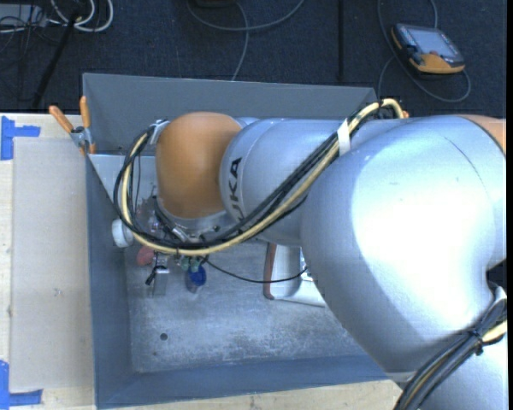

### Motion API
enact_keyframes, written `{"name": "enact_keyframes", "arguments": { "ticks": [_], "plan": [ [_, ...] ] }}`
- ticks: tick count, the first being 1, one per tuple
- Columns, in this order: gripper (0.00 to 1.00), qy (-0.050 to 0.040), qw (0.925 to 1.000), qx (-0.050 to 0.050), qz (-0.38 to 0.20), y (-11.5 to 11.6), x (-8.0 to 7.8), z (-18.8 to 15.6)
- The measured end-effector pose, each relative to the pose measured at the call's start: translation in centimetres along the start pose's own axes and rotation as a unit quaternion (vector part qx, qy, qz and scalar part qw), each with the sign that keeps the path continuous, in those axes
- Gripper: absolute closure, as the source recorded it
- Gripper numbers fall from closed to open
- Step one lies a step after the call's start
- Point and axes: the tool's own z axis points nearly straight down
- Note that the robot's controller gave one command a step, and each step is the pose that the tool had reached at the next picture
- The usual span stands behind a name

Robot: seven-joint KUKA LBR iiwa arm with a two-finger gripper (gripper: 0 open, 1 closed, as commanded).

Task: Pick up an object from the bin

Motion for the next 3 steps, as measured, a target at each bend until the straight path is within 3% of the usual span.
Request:
{"name": "enact_keyframes", "arguments": {
  "ticks": [1,2,3],
  "plan": [
    [1.0,0.0002,1.0,0.0,0.001,-0.1,0.0,0.0],
    [1.0,-0.0035,1.0,-0.001,0.003,-1.0,1.7,-11.7],
    [1.0,-0.0019,0.9887,0.0,-0.15,0.9,4.2,-17.6]
  ]
}}
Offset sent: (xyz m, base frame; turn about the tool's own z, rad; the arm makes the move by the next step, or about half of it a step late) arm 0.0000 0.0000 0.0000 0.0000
